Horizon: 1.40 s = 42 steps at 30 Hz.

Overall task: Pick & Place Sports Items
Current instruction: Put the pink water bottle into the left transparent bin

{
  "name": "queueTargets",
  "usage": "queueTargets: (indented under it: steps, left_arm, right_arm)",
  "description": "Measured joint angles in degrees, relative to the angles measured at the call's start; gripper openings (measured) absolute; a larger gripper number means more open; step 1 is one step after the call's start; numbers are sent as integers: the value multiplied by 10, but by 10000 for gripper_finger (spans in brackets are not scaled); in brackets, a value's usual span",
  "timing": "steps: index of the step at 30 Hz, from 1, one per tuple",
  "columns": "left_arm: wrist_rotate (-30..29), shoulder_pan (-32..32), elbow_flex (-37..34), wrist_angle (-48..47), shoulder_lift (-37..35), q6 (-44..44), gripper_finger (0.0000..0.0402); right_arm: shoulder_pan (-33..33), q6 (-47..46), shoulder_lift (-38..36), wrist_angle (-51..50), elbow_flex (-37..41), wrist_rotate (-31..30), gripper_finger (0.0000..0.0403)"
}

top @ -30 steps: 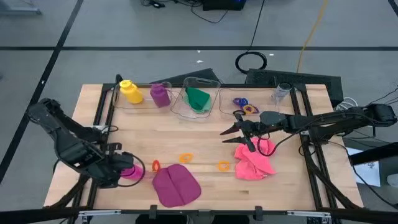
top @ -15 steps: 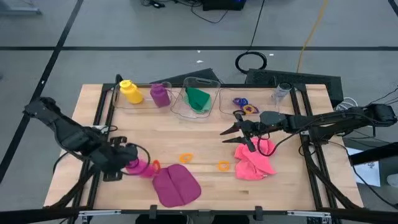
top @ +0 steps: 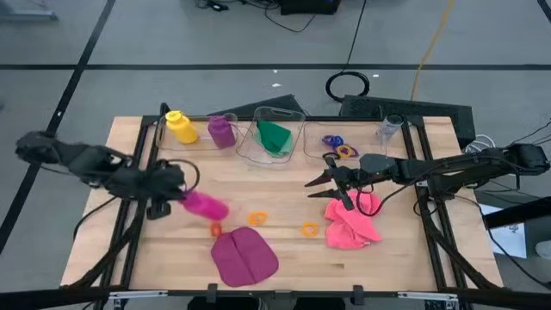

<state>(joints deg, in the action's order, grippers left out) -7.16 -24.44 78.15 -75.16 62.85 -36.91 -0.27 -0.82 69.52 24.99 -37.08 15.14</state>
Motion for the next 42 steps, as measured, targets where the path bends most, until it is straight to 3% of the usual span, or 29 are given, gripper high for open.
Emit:
queueTargets:
  steps: [8,24,42]
  left_arm:
    - [-3,127,20,-16,-22,109,47]
    - [-65,324,194,-149,55,252,47]
    - [-48,507,200,-149,108,351,47]
  right_arm:
    - [0,2,0,0,0,0,144]
    - [0,2,0,0,0,0,144]
    - [0,2,0,0,0,0,144]
